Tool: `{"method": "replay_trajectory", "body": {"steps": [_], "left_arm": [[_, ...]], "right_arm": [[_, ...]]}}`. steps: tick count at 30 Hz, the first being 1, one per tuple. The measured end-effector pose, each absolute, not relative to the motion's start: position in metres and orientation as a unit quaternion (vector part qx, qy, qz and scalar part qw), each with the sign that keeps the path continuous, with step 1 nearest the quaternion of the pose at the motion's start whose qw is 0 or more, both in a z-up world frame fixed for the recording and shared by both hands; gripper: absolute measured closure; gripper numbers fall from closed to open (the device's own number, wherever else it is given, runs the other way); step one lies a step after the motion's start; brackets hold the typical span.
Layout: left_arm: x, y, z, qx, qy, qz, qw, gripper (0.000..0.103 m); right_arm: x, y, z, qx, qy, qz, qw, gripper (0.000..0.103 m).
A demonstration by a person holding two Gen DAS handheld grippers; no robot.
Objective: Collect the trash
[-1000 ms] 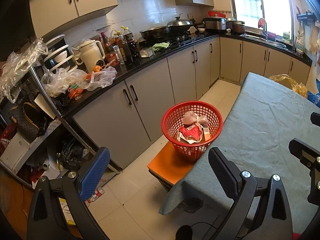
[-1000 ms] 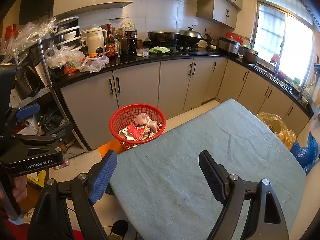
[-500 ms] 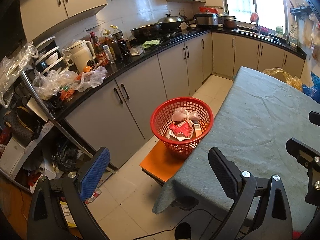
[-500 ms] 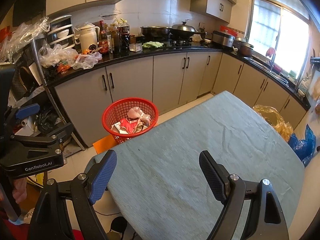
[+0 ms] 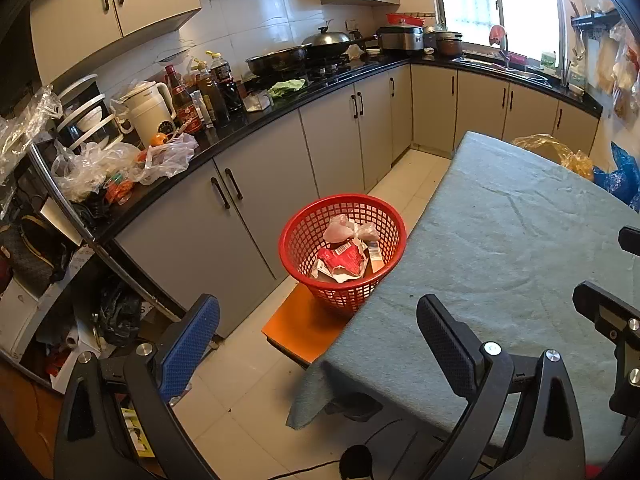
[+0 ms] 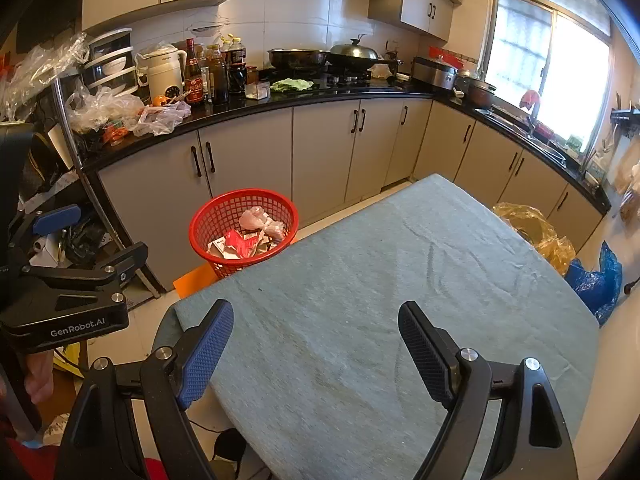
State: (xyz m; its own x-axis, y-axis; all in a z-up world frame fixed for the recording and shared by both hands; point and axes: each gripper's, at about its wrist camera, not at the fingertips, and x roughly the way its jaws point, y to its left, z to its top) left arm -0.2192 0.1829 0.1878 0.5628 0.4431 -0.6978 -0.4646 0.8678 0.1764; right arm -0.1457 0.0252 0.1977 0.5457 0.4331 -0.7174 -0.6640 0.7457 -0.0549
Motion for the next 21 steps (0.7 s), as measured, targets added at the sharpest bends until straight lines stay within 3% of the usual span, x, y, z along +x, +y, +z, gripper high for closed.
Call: {"method": "replay_trajectory", "body": {"steps": [21], "left_arm": [[-0.201, 0.157, 0.182, 0.003, 0.402, 0.224, 0.888, 0.005]], "right_arm": [[-0.14, -0.005, 0.187, -0.141, 0.383, 0.292, 0.865, 0.015]]}}
